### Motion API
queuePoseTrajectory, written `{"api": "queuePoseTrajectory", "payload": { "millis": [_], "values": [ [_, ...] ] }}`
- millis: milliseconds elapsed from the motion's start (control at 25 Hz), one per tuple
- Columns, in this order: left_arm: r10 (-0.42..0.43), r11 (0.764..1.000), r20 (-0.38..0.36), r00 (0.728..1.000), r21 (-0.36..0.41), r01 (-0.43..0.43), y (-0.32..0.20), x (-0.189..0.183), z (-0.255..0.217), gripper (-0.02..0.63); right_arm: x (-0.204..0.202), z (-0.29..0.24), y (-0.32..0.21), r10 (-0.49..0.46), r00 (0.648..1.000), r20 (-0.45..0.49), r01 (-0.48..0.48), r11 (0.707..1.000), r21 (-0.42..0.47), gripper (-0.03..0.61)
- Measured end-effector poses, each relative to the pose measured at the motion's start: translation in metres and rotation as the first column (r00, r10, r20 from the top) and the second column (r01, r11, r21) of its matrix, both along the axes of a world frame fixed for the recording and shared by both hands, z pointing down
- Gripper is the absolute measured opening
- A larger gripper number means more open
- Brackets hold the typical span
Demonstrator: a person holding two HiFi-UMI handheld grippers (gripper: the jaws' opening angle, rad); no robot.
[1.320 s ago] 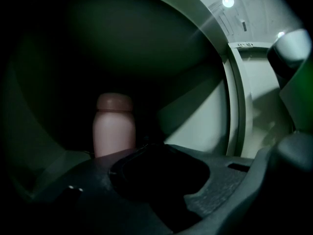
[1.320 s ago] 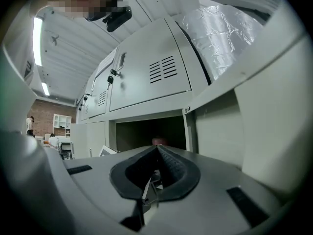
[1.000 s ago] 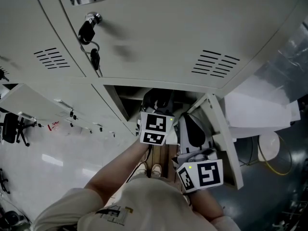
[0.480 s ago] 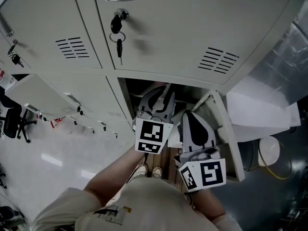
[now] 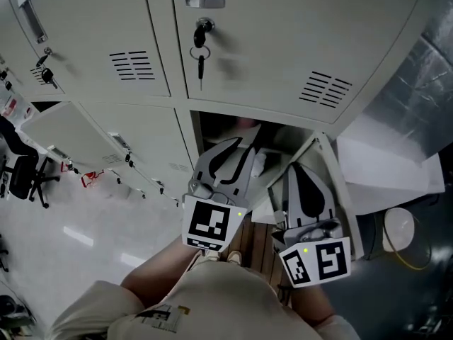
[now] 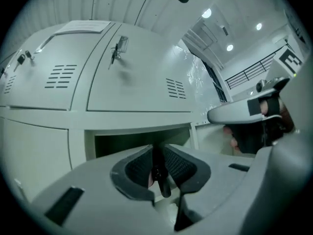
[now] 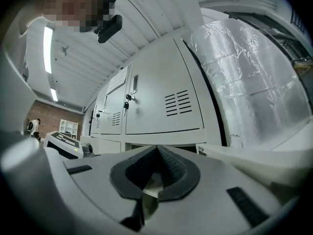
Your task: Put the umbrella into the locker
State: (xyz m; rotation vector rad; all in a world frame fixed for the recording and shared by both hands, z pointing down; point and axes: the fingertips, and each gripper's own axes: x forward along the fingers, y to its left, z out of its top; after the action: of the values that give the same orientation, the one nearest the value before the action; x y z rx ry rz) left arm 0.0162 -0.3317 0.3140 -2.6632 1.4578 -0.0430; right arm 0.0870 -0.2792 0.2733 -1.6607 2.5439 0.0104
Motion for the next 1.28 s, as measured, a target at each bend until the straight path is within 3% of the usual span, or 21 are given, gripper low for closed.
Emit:
{"api": "queuePoseTrajectory", "payload": {
  "millis": [160, 360, 600, 800, 1120, 1280],
  "values": [
    [0.018, 1.000, -0.018, 1.000, 0.010, -0.017, 0.020, -0.010, -0.011, 0.066, -0.002, -0.005, 0.008, -0.007, 1.000, -0.024, 0.008, 1.000, 0.026, 0.008],
    [0.047, 0.995, 0.018, 0.999, 0.082, -0.049, 0.042, -0.015, -0.025, 0.041, -0.006, 0.002, 0.014, -0.012, 0.999, -0.046, 0.014, 0.999, 0.032, 0.007],
    [0.047, 0.997, 0.050, 0.998, 0.059, -0.050, 0.056, -0.020, -0.008, 0.035, -0.010, 0.010, 0.020, -0.042, 0.998, -0.043, 0.042, 0.999, 0.009, 0.008],
    [0.029, 0.998, 0.121, 0.992, 0.057, -0.036, 0.064, -0.025, 0.008, 0.014, -0.016, 0.019, 0.025, -0.072, 0.996, -0.053, 0.071, 0.997, -0.011, 0.008],
    [0.038, 0.998, 0.012, 0.999, -0.053, -0.037, 0.066, -0.030, 0.028, 0.008, -0.023, 0.036, 0.029, -0.089, 0.994, -0.070, 0.086, 0.995, -0.043, 0.008],
    [0.045, 0.998, 0.004, 0.999, -0.054, -0.045, 0.065, -0.027, 0.028, 0.008, -0.027, 0.038, 0.029, -0.099, 0.993, -0.071, 0.095, 0.994, -0.048, 0.007]
  ]
}}
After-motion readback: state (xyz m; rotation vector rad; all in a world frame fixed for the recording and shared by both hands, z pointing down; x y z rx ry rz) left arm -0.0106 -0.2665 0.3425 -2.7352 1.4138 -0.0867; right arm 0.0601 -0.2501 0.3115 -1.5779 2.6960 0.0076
